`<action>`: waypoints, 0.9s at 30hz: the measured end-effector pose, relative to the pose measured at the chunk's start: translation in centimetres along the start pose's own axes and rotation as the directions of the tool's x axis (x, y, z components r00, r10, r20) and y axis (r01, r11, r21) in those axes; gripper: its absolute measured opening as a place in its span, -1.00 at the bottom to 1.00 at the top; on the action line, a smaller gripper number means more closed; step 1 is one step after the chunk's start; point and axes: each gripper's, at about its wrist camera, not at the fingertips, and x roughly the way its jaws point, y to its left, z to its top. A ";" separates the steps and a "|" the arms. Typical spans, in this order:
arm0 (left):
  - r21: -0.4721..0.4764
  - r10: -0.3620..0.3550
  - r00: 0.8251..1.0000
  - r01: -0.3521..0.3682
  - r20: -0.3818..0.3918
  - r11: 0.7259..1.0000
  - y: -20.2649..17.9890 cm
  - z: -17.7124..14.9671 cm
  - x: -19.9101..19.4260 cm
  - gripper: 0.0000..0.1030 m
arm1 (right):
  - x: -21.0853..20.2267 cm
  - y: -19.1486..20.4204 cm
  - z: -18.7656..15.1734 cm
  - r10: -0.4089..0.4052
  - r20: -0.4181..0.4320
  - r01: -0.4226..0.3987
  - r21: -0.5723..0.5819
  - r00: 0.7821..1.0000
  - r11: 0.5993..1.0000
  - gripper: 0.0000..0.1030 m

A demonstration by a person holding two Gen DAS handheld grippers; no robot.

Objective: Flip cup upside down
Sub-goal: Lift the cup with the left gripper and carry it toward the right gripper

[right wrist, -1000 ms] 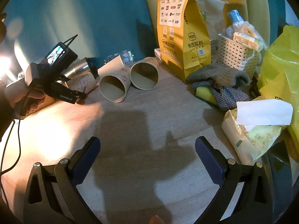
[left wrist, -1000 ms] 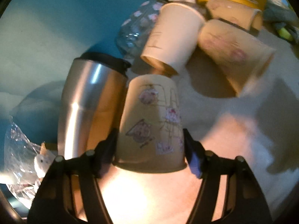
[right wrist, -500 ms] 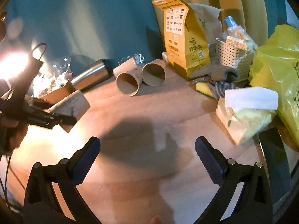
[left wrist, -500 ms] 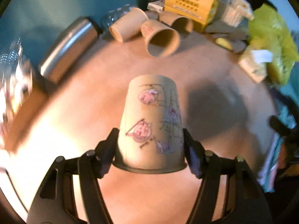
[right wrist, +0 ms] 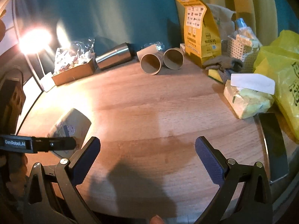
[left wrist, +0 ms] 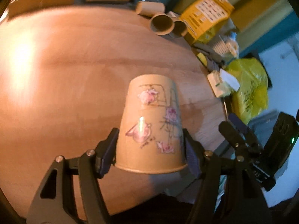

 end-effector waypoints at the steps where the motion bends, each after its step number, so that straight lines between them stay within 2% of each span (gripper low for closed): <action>1: -0.014 0.000 1.000 0.000 0.000 1.000 0.2 -0.5 -0.1 0.29 | -0.1 0.1 -0.2 -0.001 -0.010 0.001 -0.002 1.000 1.000 0.99; 4: -0.036 0.012 1.000 -0.013 -0.012 0.999 0.7 -2.1 0.5 0.29 | -0.2 0.6 -0.7 0.003 -0.029 -0.004 -0.006 1.000 1.000 0.99; 9: -0.071 0.025 0.999 -0.027 -0.026 0.997 1.9 -2.2 1.6 0.30 | -0.1 2.1 -1.2 0.032 -0.045 -0.033 -0.008 0.998 0.999 0.99; 18: -0.071 0.018 1.000 -0.019 -0.018 0.997 3.2 -1.8 1.5 0.36 | 1.7 3.6 -1.0 0.039 -0.105 -0.038 0.016 0.994 0.999 0.99; 22: -0.066 -0.003 1.000 0.002 -0.011 0.998 3.1 -1.7 1.3 0.70 | 2.1 4.0 -0.7 0.043 -0.126 -0.042 0.014 0.991 0.999 0.99; 27: -0.056 -0.007 1.000 0.008 0.023 0.998 3.6 -1.7 0.0 0.72 | 3.1 4.9 -0.1 0.079 -0.160 -0.075 0.028 0.984 0.997 0.99</action>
